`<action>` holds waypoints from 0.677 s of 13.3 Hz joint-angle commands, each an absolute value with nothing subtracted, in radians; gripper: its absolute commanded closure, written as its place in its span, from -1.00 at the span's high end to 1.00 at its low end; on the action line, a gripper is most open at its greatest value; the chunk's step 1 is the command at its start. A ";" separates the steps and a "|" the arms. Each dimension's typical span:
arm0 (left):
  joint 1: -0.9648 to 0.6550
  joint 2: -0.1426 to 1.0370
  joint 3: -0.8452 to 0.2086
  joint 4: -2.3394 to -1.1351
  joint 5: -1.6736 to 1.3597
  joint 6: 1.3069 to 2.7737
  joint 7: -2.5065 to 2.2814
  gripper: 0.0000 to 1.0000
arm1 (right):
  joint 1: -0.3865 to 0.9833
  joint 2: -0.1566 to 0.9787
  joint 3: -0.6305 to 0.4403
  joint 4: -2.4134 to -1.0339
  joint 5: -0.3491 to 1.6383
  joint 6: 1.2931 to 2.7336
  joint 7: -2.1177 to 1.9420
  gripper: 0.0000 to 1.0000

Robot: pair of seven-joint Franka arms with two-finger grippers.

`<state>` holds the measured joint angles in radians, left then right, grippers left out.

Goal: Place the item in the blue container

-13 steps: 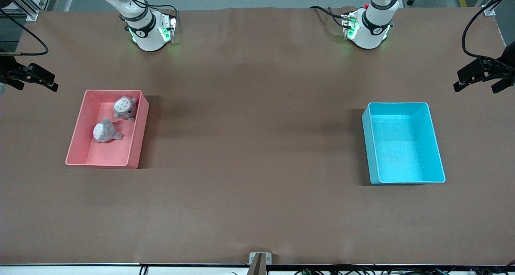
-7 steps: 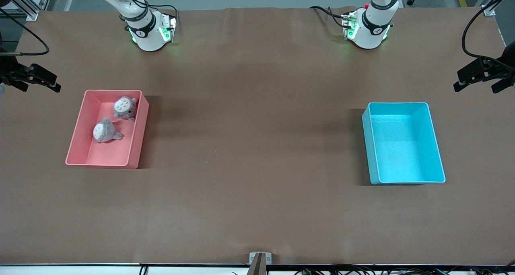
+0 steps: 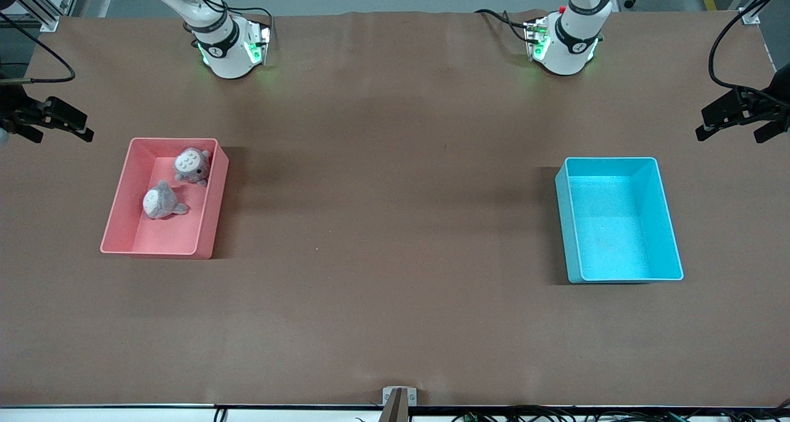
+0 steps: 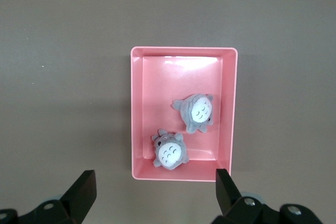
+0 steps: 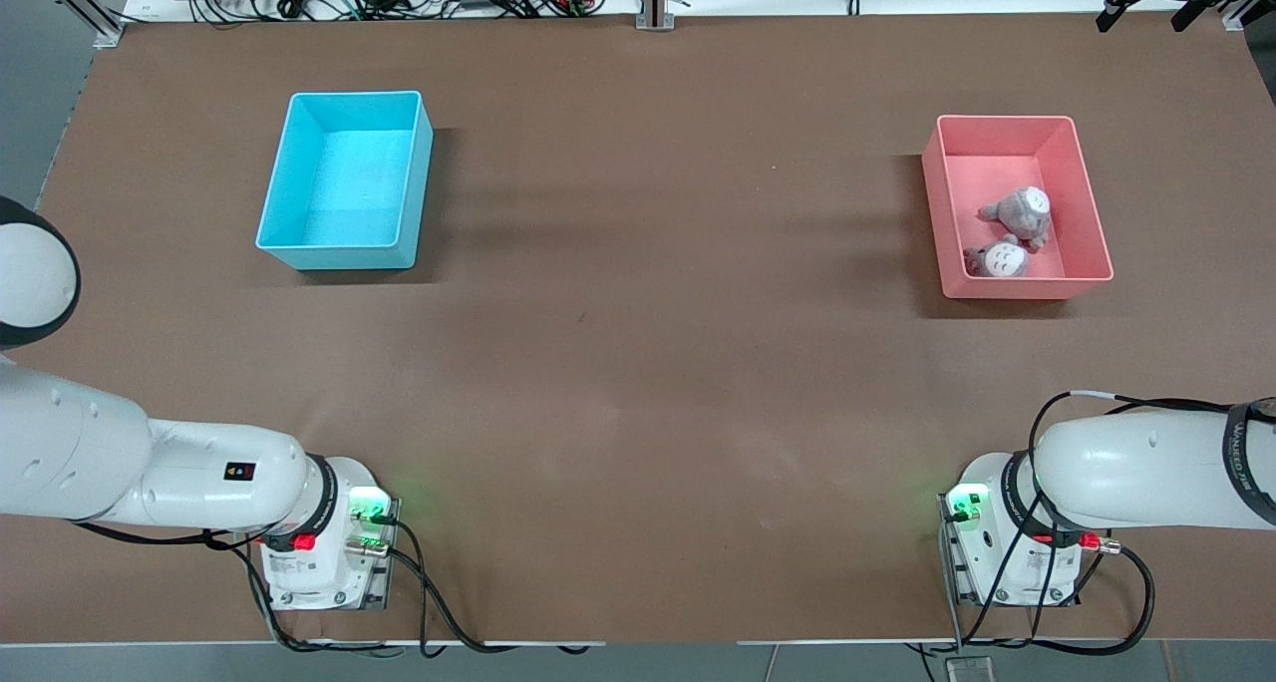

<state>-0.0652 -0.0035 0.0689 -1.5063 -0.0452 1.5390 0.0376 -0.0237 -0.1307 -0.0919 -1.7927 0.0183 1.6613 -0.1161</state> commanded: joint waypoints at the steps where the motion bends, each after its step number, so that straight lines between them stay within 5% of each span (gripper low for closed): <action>1: -0.064 -0.025 0.067 -1.520 -0.026 1.539 0.035 1.00 | -0.029 -0.152 -0.089 -1.813 0.032 1.648 -0.130 1.00; 9: -0.064 -0.025 0.067 -1.519 -0.025 1.539 0.035 1.00 | -0.028 -0.156 -0.087 -1.815 0.032 1.609 -0.121 1.00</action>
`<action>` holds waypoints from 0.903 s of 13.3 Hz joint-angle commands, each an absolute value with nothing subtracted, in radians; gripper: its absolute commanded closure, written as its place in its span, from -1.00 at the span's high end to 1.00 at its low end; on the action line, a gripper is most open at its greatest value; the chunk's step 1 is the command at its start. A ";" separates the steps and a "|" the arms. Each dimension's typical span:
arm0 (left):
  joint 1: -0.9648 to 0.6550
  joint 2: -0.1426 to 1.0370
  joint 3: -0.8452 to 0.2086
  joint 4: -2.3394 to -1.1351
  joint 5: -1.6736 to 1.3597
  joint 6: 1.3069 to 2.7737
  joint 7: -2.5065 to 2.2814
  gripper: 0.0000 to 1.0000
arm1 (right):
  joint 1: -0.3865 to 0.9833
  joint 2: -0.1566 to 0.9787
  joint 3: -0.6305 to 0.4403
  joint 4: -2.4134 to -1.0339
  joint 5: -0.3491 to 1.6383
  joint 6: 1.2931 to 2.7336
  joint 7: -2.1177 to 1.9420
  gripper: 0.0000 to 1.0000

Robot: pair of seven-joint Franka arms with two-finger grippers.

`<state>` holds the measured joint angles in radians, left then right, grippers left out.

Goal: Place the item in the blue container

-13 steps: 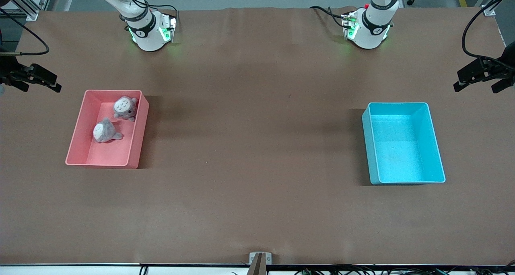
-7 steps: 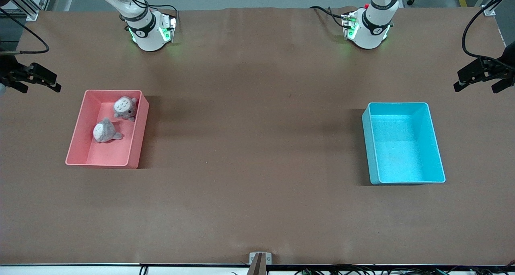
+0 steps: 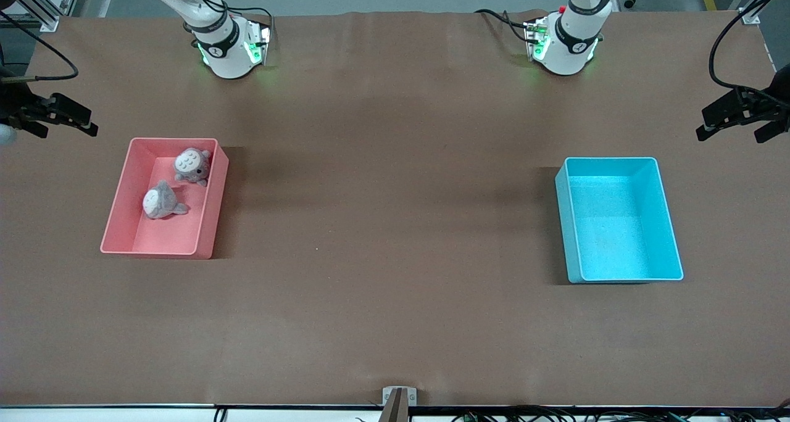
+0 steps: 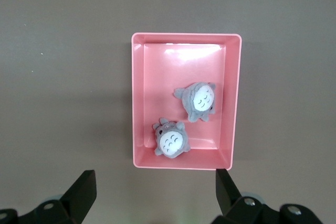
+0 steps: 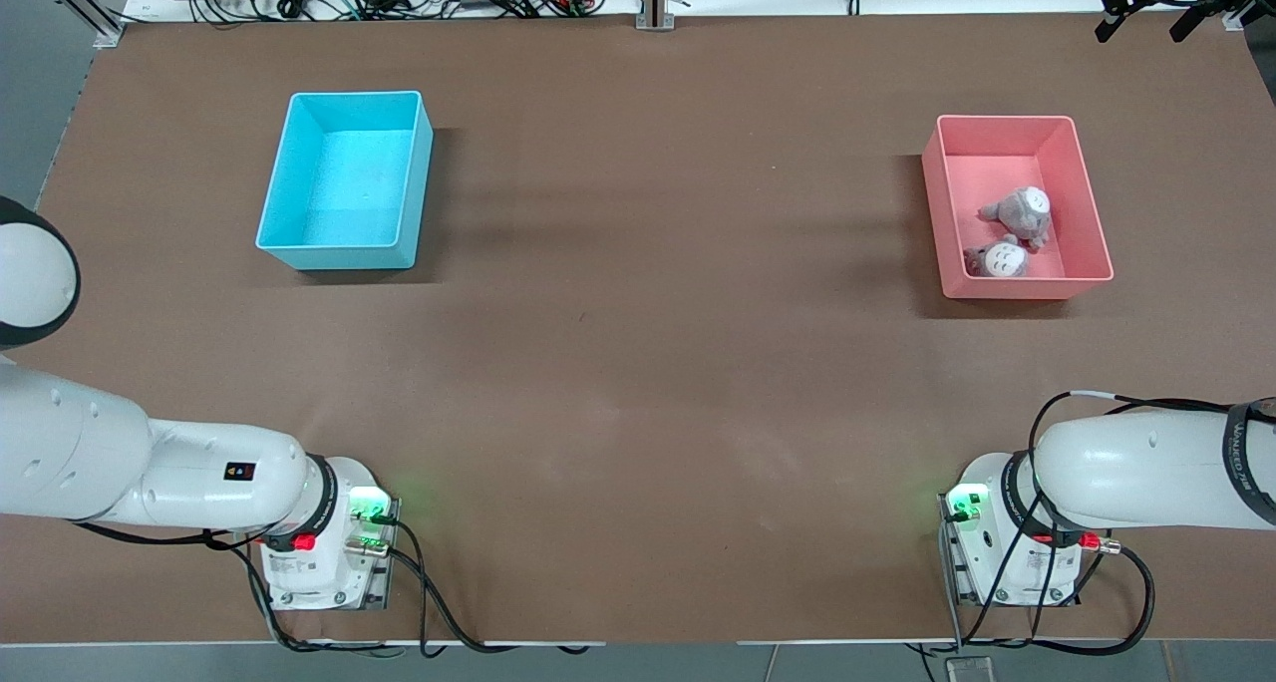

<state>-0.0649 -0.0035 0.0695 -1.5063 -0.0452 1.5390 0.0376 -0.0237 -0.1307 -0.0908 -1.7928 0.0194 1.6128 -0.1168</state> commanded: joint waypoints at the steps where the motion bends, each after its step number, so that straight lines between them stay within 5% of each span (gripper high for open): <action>1: -0.064 -0.025 0.067 -1.519 -0.025 1.539 0.035 1.00 | -0.028 -0.156 -0.087 -1.813 0.032 1.612 -0.123 1.00; 12: -0.064 -0.021 0.069 -1.520 -0.025 1.539 0.035 1.00 | -0.029 -0.147 -0.087 -1.795 0.031 1.623 -0.130 1.00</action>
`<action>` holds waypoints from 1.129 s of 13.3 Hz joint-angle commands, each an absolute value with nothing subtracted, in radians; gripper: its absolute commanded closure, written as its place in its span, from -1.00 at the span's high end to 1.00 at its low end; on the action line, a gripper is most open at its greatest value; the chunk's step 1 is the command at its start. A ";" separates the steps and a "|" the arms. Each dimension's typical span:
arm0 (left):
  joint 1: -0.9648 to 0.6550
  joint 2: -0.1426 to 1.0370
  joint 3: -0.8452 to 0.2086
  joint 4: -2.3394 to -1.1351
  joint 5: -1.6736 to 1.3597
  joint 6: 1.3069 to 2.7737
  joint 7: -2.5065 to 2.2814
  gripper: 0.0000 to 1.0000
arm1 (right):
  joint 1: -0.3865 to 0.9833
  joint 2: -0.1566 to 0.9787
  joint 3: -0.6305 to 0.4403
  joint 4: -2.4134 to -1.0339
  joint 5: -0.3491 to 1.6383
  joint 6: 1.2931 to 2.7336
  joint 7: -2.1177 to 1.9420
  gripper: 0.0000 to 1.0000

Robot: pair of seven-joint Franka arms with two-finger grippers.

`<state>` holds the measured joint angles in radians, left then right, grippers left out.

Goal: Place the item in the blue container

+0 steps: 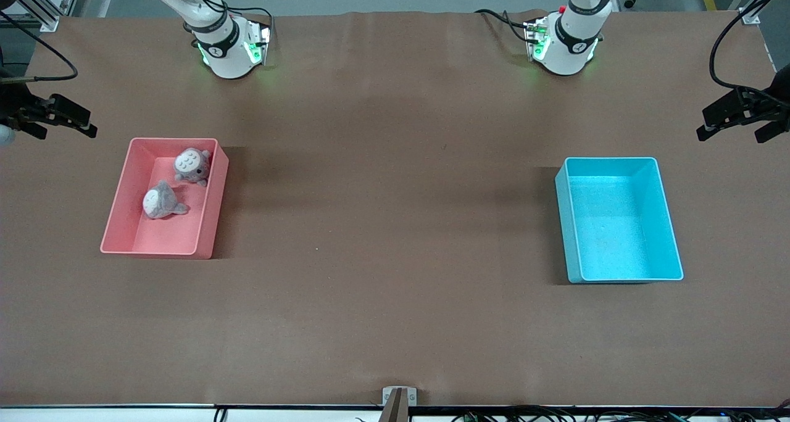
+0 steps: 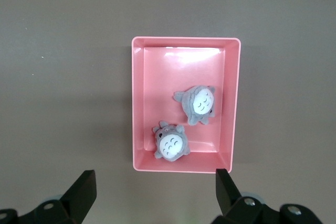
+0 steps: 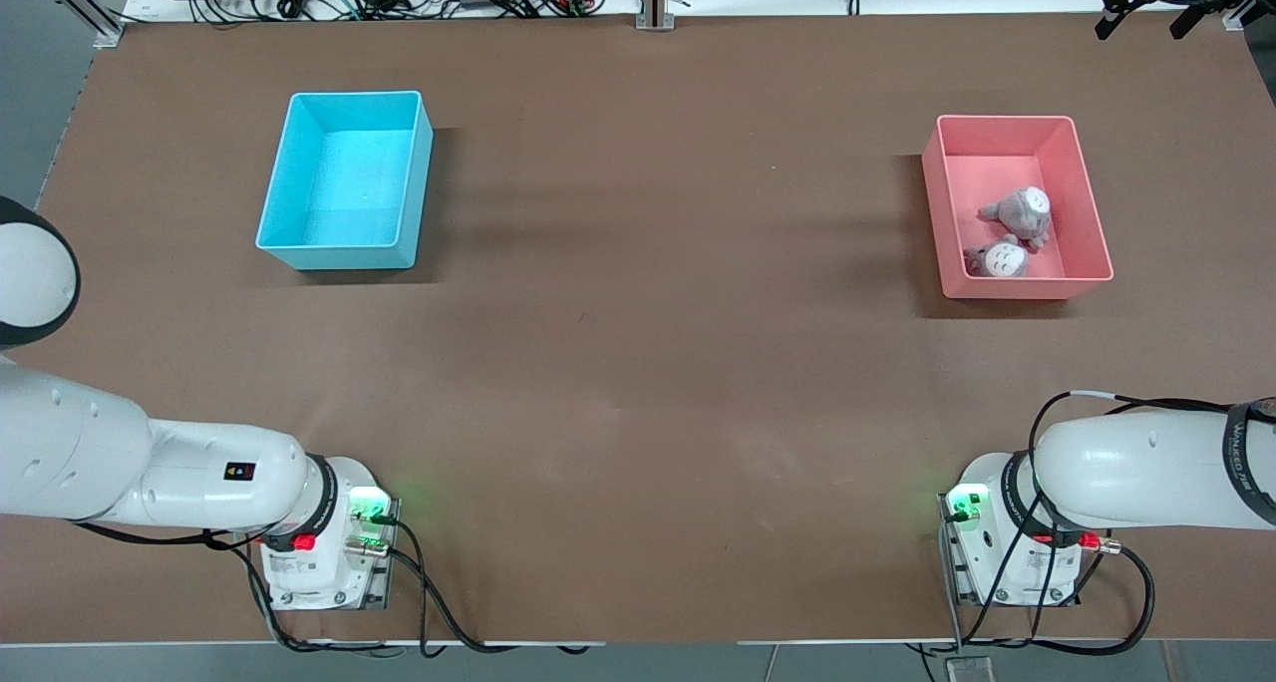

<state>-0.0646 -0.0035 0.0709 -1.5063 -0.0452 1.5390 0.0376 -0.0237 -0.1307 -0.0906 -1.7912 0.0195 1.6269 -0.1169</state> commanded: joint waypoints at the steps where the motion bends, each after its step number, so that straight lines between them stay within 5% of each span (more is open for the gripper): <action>1: -0.064 -0.021 0.069 -1.520 -0.025 1.539 0.035 1.00 | -0.032 -0.144 -0.087 -1.789 0.028 1.624 -0.133 1.00; 10: -0.064 -0.021 0.069 -1.520 -0.025 1.539 0.035 1.00 | -0.112 0.150 -0.091 -1.641 0.018 1.643 -0.138 1.00; 15: -0.063 -0.021 0.069 -1.520 -0.025 1.539 0.035 1.00 | -0.126 0.158 -0.091 -1.834 0.021 1.843 -0.137 1.00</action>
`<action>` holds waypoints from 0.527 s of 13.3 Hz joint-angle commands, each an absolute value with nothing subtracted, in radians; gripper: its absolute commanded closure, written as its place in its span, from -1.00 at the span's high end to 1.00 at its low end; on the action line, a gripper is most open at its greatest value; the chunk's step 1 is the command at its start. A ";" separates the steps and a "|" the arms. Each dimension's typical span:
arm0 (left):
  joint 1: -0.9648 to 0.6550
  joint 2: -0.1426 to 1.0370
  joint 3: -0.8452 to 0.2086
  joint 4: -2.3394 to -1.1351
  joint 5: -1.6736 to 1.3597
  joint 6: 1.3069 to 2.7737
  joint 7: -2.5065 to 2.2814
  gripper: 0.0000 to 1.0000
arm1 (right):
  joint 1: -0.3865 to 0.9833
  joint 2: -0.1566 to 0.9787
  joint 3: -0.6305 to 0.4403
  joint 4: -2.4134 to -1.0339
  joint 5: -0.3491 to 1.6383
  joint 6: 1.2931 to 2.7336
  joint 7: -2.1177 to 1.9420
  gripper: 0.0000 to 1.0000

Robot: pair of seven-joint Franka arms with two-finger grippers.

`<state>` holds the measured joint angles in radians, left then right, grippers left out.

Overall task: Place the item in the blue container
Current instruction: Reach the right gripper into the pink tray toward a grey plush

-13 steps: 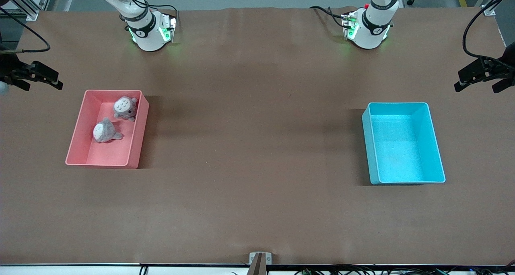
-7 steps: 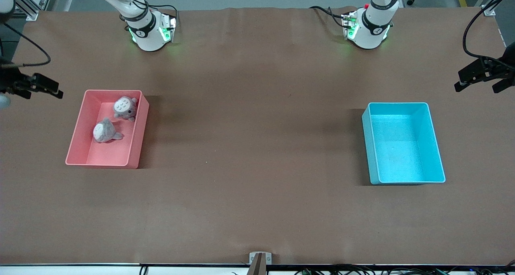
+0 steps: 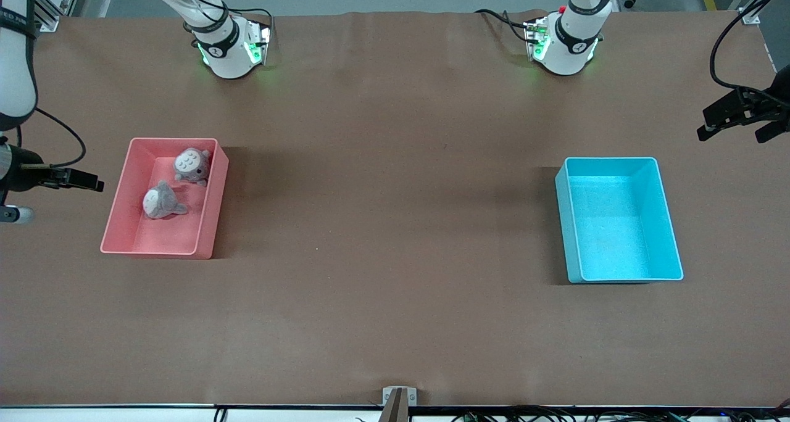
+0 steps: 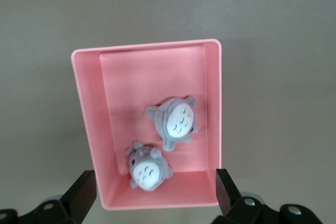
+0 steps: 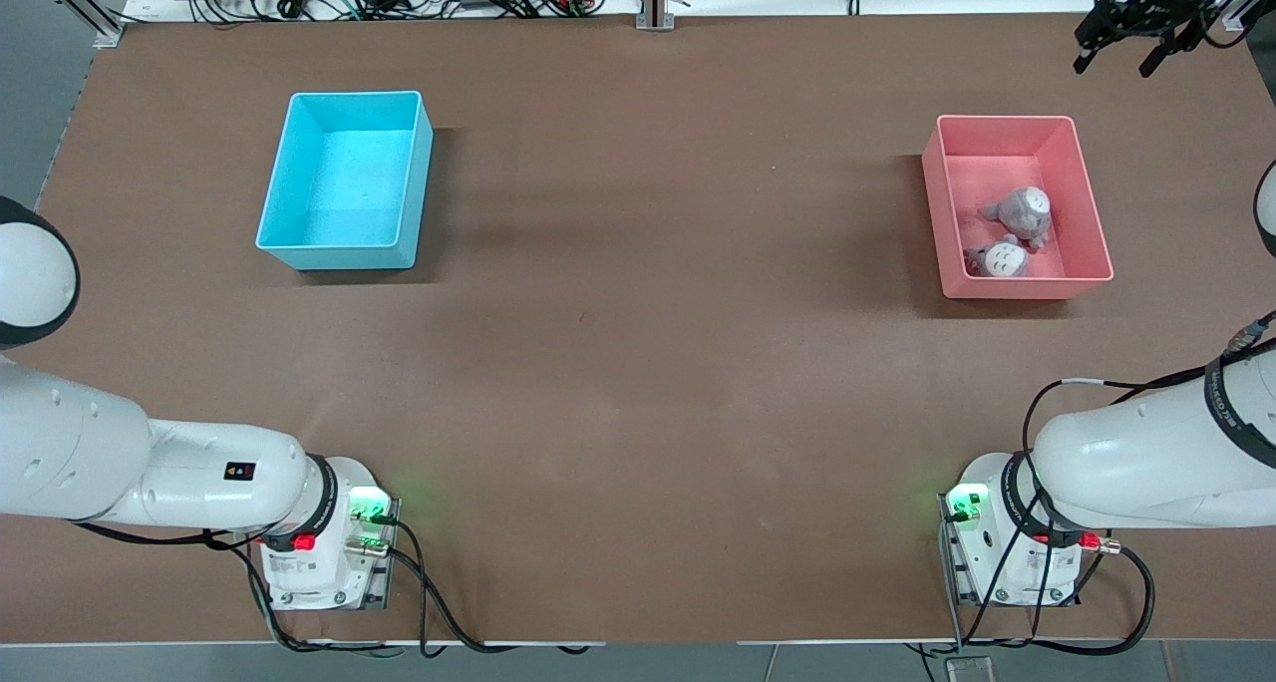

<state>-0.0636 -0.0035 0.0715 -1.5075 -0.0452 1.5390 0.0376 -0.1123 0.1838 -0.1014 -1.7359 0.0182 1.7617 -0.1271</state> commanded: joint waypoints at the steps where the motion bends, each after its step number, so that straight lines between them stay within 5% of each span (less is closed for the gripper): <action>1: -0.063 -0.020 0.071 -1.520 -0.025 1.539 0.035 1.00 | -0.126 0.153 -0.091 -1.892 0.021 1.912 -0.137 1.00; 7: -0.063 -0.020 0.071 -1.520 -0.025 1.539 0.035 1.00 | -0.138 0.161 -0.091 -2.196 0.025 2.379 -0.137 1.00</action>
<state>-0.0629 -0.0036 0.0720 -1.5079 -0.0452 1.5390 0.0376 -0.1218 0.1888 -0.1022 -2.1015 0.0185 2.2714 -0.1271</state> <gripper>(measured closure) 0.000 0.000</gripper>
